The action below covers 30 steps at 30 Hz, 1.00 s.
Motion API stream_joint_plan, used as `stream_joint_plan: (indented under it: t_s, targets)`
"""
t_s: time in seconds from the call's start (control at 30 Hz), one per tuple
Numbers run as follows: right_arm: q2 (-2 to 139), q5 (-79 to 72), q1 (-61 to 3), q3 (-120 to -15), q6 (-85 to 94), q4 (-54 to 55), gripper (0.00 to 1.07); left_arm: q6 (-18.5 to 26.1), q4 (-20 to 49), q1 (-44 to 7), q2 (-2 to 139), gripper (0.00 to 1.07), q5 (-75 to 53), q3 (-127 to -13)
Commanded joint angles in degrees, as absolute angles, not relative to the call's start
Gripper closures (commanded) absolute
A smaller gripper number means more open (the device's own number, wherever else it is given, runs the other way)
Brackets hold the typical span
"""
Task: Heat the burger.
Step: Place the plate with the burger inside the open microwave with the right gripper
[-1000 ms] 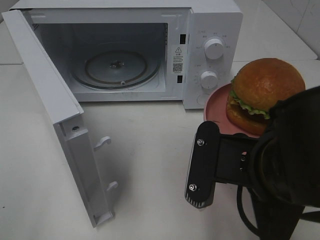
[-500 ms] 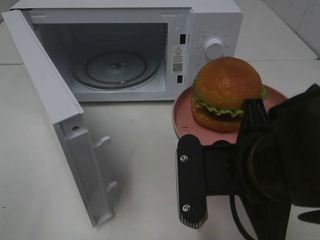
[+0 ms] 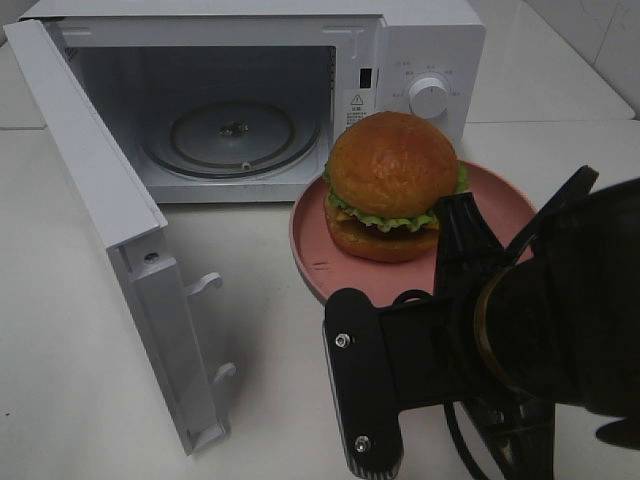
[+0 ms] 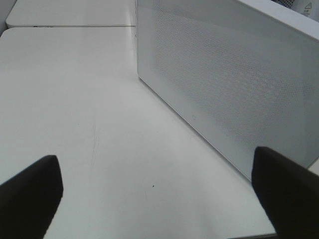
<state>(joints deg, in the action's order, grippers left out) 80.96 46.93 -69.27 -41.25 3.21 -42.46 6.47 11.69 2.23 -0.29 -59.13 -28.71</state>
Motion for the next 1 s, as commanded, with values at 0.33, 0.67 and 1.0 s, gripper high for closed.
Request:
stream_joint_plan:
  t_s: [0.33,0.67,1.0]
  targets:
    - [80.44,38.45,-61.88,-41.2,17.48,-45.84,1.07,6.19,11.8,2.12,-1.6,0.09,-58.67,-28.48]
    - [80.44,29.51,-53.8,-41.2,35.92,-38.27,1.07,6.19,11.8,2.12,-1.6,0.09,-58.67,-28.48]
    - [80.44,22.98,-46.52,-41.2,57.81,-26.07,1.07,6.19,11.8,2.12,-1.6,0.09,-58.67,-28.48]
